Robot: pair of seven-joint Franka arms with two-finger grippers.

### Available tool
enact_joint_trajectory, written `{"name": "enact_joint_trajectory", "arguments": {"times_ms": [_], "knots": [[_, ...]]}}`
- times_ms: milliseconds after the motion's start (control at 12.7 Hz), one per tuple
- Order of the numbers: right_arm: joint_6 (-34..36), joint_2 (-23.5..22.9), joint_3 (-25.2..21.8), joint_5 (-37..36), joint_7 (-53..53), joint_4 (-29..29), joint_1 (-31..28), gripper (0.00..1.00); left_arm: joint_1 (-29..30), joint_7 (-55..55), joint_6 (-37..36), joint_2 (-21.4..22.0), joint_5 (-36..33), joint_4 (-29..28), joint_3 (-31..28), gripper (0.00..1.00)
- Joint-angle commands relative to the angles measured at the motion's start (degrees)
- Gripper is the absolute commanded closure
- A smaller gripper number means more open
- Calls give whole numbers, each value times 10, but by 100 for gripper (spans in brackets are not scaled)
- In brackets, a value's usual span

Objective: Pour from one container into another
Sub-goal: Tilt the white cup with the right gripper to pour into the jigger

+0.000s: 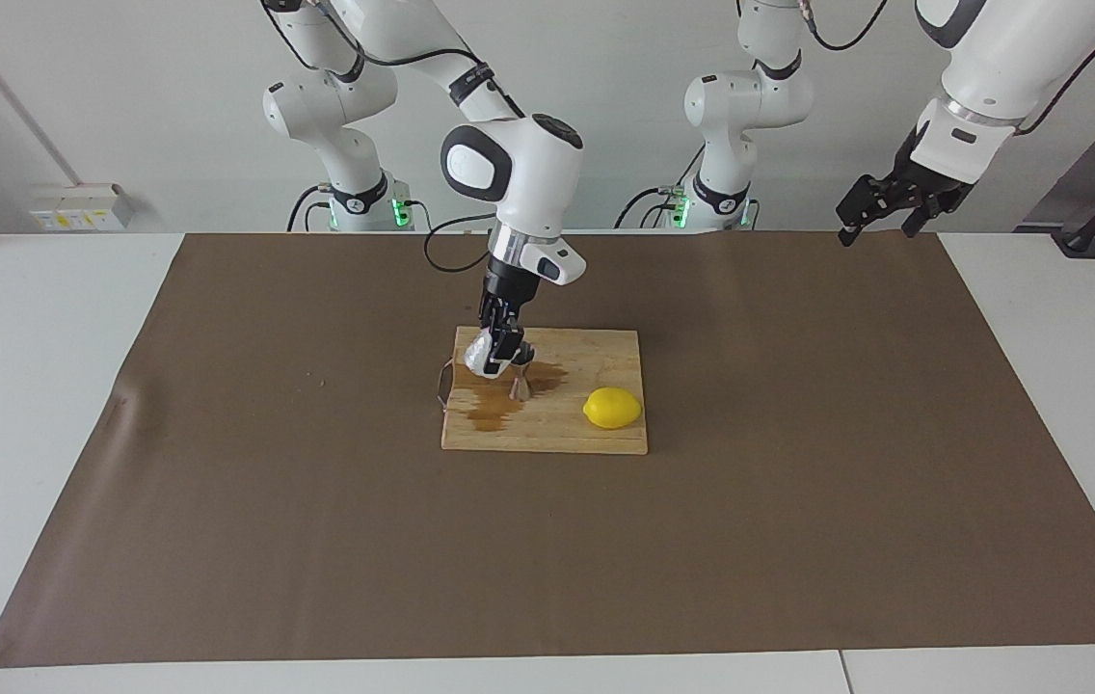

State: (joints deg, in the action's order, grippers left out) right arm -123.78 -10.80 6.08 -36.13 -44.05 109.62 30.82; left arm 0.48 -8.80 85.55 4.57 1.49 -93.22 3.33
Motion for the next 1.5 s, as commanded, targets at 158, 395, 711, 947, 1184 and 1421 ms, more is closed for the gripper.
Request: {"name": "enact_joint_trajectory", "arguments": {"times_ms": [158, 395, 711, 947, 1184, 1421], "knots": [[-12, 12, 1, -31, -8, 14, 3, 100, 4, 5, -6, 7, -4, -7, 2, 0], [-13, 12, 1, -32, -8, 13, 3, 100, 4, 5, -6, 7, -4, -7, 2, 0], [-9, 9, 1, -24, -2, -2, 2, 100, 4, 5, -6, 7, -4, -7, 2, 0], [-10, 9, 1, 11, -2, -16, -1, 100, 4, 5, -6, 7, -4, -7, 2, 0], [-10, 10, 1, 51, -6, -25, -3, 100, 4, 5, -6, 7, -4, -7, 2, 0], [-6, 10, 0, 82, -9, -25, -9, 100, 4, 5, -6, 7, -4, -7, 2, 0]]}}
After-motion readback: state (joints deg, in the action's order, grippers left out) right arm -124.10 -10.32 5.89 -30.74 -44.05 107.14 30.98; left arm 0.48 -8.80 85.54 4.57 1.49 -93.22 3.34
